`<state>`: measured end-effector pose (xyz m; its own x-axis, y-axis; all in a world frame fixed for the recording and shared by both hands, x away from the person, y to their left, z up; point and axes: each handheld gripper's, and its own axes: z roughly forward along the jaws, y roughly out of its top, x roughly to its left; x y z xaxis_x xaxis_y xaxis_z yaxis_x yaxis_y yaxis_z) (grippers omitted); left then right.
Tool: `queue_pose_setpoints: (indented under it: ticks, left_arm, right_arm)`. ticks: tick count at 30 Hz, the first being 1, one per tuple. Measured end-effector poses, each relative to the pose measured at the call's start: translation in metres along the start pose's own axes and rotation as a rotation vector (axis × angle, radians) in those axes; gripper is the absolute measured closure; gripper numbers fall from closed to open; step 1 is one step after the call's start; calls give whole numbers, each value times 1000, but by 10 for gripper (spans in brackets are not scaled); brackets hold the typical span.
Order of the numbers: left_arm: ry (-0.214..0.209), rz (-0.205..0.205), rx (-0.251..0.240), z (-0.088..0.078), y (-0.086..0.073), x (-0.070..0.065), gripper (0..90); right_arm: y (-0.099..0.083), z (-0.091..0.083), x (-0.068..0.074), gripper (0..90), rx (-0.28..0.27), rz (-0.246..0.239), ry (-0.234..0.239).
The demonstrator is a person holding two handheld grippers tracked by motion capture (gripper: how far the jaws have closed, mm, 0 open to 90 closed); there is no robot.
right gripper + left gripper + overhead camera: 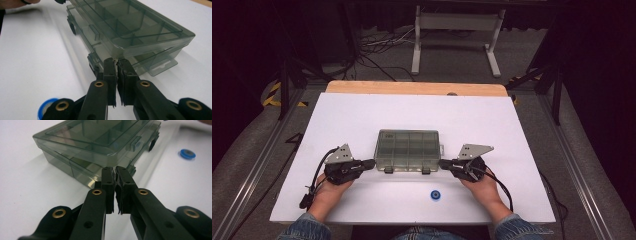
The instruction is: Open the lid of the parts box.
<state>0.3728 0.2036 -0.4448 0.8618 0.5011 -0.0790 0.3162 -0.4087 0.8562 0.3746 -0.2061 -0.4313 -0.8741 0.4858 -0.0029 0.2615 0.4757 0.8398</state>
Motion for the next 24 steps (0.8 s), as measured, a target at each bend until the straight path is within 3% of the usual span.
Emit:
queue_pose_setpoints:
  ticks: [4,11,15,19,22,24]
  left_arm:
    - [2,-23,-44,-1,2,3,851]
    - [9,-47,-79,0,4,5,850]
    - [16,-42,-84,0,5,6,838]
    - [12,-49,-92,0,6,5,820]
    - [19,-42,-97,0,6,6,810]
    - [13,-55,-97,0,6,6,802]
  right_arm:
    - [2,-1,-2,858,-26,7,-4]
    - [6,-2,-4,859,-50,14,-9]
    - [7,-1,-3,848,-49,14,-16]
    - [8,2,-1,702,-24,18,-45]
    - [10,5,-1,473,0,28,-85]
    - [12,8,0,392,15,19,-125]
